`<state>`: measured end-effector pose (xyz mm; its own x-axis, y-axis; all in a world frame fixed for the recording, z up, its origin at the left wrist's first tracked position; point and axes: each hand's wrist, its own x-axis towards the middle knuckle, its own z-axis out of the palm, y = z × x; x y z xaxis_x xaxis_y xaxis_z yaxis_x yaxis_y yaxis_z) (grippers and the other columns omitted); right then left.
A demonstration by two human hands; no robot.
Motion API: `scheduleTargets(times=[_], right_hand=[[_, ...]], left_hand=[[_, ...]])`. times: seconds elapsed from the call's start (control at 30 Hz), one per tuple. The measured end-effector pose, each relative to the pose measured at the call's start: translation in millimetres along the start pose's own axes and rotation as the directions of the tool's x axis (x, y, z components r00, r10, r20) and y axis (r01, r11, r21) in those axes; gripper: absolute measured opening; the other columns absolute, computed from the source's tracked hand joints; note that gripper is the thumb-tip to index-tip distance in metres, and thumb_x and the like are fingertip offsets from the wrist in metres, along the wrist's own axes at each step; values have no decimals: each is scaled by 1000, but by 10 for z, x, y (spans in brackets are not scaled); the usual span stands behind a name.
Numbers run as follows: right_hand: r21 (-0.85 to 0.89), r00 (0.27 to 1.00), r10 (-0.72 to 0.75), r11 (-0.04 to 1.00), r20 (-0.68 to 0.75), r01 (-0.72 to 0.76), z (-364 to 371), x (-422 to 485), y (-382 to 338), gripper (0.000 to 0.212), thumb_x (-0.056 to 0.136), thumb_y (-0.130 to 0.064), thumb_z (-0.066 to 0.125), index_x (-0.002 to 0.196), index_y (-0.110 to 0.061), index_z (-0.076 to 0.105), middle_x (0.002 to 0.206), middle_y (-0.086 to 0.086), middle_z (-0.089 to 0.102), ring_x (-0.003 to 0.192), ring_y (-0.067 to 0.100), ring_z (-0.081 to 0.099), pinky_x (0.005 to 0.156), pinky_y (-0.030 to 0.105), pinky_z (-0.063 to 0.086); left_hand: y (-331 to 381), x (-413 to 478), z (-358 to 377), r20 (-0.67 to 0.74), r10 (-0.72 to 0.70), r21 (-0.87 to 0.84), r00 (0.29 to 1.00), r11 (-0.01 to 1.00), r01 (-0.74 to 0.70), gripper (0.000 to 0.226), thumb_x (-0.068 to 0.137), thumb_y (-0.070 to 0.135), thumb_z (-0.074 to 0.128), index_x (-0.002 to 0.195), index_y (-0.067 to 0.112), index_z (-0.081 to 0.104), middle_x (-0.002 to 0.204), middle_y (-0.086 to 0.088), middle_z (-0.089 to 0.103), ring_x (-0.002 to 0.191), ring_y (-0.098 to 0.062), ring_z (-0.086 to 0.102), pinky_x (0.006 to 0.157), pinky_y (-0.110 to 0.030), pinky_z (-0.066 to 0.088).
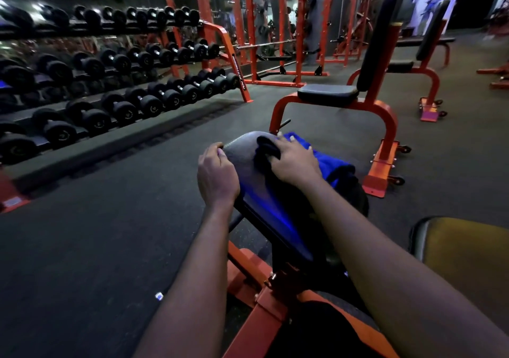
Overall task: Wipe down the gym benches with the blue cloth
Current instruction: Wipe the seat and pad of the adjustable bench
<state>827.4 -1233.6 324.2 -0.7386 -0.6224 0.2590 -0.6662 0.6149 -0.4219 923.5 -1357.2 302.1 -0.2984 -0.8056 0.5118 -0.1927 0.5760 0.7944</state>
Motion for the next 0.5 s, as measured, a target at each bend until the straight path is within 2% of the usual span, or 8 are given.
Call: scheduleTargets(times=[0.07, 0.1, 0.23, 0.3, 0.4, 0.5], right_hand=[[15, 997, -75, 997, -21, 75, 43, -237, 93, 52, 100, -42, 42, 151, -41, 29, 163, -13, 15, 151, 12, 10, 121, 51, 5], [14, 997, -68, 998, -30, 68, 60, -342, 168, 53, 100, -44, 41, 151, -43, 28, 163, -15, 13, 151, 10, 8, 121, 53, 3], [28, 988, 144, 989, 50, -145, 13, -221, 377, 53, 99, -56, 36, 150, -43, 29, 164, -16, 0, 152, 13, -3, 115, 64, -3], [28, 982, 173, 984, 72, -175, 8, 48, 304, 49, 100, -53, 37, 148, -42, 34, 165, -10, 2, 152, 19, 0, 114, 66, 2], [6, 988, 135, 991, 70, -136, -7, 395, 87, 45, 99, -49, 38, 143, -39, 42, 165, -6, 9, 151, 24, 13, 115, 64, 11], [-23, 993, 63, 998, 99, -61, -61, 440, -98, 48, 99, -51, 39, 145, -39, 39, 165, -6, 10, 150, 23, 15, 115, 63, 12]], left_hand=[[-18, 5, 2, -3, -8, -14, 1000, 1000, 8, 33, 99, 17, 40, 120, 13, 65, 120, -9, 66, 110, -26, 58, 92, -35, 45], [-25, 11, 0, -3, -6, -12, 1000, 1000, 6, 33, 100, 18, 39, 120, 13, 65, 119, -9, 66, 109, -25, 58, 91, -35, 46], [-38, 19, 33, -4, -6, -1, 1000, 1000, 6, 33, 100, 18, 40, 121, 14, 65, 120, -9, 66, 110, -25, 58, 90, -33, 44], [-41, 6, 47, -21, -1, -4, 1000, 1000, 1, 32, 99, 17, 41, 119, 14, 65, 118, -9, 66, 109, -25, 58, 89, -32, 43], [-44, -9, 41, -35, -6, -53, 999, 999, 4, 30, 100, 16, 40, 115, 12, 66, 114, -10, 67, 105, -26, 58, 86, -33, 43], [-3, -11, 0, -1, -35, -119, 999, 992, 34, 30, 102, 19, 38, 118, 10, 63, 115, -12, 66, 106, -28, 58, 87, -32, 42]])
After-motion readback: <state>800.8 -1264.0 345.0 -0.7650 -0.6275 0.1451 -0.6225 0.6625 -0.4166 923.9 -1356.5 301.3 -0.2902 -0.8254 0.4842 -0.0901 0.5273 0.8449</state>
